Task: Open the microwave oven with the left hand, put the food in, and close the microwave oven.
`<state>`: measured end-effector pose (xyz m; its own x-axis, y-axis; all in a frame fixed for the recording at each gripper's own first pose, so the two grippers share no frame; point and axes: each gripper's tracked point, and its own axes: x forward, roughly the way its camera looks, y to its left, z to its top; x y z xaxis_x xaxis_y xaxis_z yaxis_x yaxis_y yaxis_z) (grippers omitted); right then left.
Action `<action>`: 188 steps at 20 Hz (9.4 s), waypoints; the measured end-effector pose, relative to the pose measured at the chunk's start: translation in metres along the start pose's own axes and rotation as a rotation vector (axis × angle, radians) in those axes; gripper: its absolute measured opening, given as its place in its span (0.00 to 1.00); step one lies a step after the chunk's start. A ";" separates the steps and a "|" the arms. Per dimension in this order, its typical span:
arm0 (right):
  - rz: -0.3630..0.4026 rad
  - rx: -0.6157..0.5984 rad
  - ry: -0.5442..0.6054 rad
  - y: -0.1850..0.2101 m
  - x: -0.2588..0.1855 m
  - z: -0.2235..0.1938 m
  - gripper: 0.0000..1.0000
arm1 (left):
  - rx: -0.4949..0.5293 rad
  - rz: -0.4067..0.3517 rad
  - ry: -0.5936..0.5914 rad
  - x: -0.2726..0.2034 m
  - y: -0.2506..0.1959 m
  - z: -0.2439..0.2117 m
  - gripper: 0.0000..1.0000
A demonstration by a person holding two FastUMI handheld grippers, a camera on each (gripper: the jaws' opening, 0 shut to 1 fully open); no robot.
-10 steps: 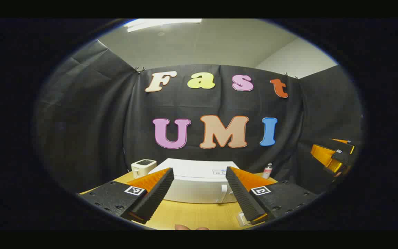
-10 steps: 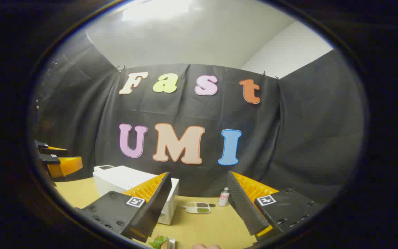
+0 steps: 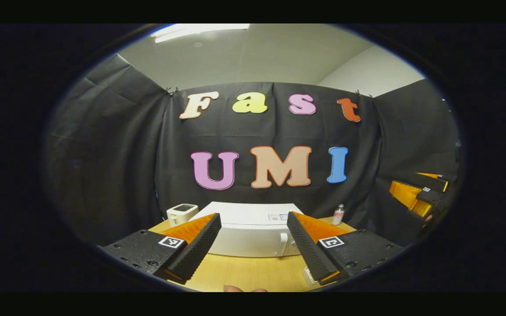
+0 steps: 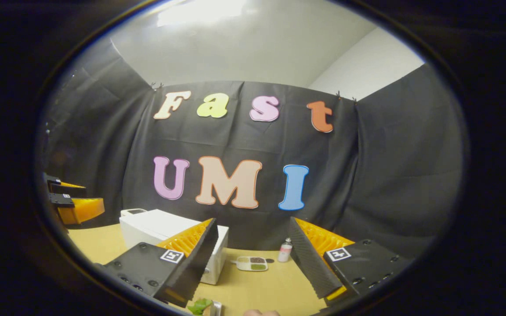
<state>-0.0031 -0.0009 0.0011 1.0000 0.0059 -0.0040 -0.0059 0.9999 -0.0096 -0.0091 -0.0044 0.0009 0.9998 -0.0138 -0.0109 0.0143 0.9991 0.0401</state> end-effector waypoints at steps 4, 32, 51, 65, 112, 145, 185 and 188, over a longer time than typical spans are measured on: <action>-0.007 -0.011 0.000 -0.001 -0.003 0.001 0.99 | -0.004 0.006 0.004 -0.004 0.000 -0.002 0.93; -0.097 -0.058 0.012 -0.050 -0.033 0.003 0.97 | 0.073 -0.083 0.140 0.054 -0.037 -0.132 0.96; -0.295 -0.114 0.075 -0.118 -0.092 0.007 0.97 | 0.146 -0.165 0.336 0.165 -0.101 -0.278 0.96; -0.300 -0.085 0.084 -0.127 -0.093 0.002 0.97 | 0.086 -0.087 0.351 0.195 -0.093 -0.284 0.32; -0.041 -0.088 0.102 0.091 -0.047 -0.072 0.98 | -0.033 0.006 0.457 -0.078 0.195 -0.267 0.01; 0.025 -0.034 0.601 0.114 -0.078 -0.337 1.00 | 0.010 0.050 0.033 -0.099 0.197 -0.052 0.94; 0.195 0.458 0.644 0.231 0.013 -0.274 0.34 | -0.088 0.048 -0.004 -0.096 0.189 -0.023 0.96; 0.178 0.608 0.691 0.266 0.025 -0.286 0.34 | -0.068 0.069 0.002 -0.099 0.197 -0.023 0.96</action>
<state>0.0191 0.2626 -0.2871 0.7590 0.3475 -0.5506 0.0394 0.8196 0.5716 -0.1052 0.1944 -0.0129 0.9984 0.0555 -0.0128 -0.0558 0.9981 -0.0266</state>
